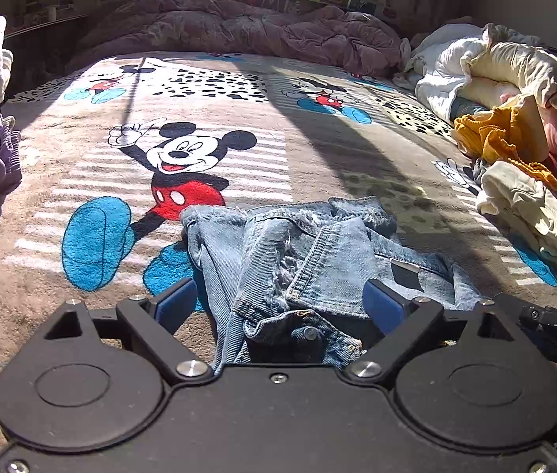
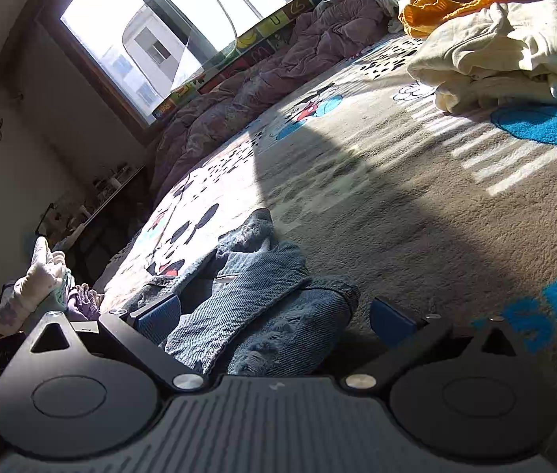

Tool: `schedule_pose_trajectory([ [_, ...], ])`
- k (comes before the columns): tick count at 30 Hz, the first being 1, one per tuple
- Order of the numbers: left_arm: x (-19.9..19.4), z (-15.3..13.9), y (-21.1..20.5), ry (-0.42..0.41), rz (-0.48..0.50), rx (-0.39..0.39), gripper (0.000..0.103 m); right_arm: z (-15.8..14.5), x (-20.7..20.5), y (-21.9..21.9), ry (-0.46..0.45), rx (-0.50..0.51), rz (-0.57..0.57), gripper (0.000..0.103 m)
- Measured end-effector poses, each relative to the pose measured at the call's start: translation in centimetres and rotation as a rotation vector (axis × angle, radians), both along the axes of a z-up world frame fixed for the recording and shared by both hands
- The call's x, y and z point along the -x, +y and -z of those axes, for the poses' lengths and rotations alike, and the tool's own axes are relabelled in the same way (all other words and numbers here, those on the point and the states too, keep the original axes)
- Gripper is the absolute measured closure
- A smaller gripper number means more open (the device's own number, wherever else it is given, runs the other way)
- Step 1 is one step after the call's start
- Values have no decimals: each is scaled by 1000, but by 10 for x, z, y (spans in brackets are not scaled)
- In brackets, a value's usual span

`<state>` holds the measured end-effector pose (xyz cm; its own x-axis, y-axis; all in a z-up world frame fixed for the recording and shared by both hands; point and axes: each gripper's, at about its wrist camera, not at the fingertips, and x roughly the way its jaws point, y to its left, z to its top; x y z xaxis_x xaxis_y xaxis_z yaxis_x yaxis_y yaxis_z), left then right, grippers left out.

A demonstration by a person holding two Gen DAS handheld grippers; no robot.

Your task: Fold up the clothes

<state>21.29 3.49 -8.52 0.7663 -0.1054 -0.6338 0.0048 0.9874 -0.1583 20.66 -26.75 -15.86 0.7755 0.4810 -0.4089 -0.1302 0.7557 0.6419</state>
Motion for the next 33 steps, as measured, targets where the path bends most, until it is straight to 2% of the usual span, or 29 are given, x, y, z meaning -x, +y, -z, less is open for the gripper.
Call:
schedule_pose_trajectory([
  [4,-18,6,-2,-4,0,-5,33,9,-5,0,23,-8,-2,4],
  [6,-28,9,-2,1,5,-11,46,10,-5,2,15,-6,-11,5],
  [7,-34,11,-2,9,8,-13,51,11,-6,3,9,-7,-17,7],
  [8,-40,14,-1,22,11,-12,60,12,-6,4,6,-12,-27,11],
  [9,-45,16,-1,32,17,-14,62,12,-7,5,3,-16,-37,21],
  [11,-54,20,-1,51,26,-27,71,14,-8,6,-4,-22,-41,26],
  [12,-56,21,-1,55,31,-31,78,14,-8,6,-8,-26,-39,31],
  [15,-44,17,-2,32,53,-30,93,13,-7,2,-23,-50,-34,41],
  [18,-32,13,-3,9,76,-28,96,11,-7,1,-39,-70,-39,47],
  [26,25,0,9,-45,76,31,97,-3,8,5,-115,-97,-115,48],
  [33,77,2,20,-47,64,91,97,-13,33,9,-131,-81,-214,48],
])
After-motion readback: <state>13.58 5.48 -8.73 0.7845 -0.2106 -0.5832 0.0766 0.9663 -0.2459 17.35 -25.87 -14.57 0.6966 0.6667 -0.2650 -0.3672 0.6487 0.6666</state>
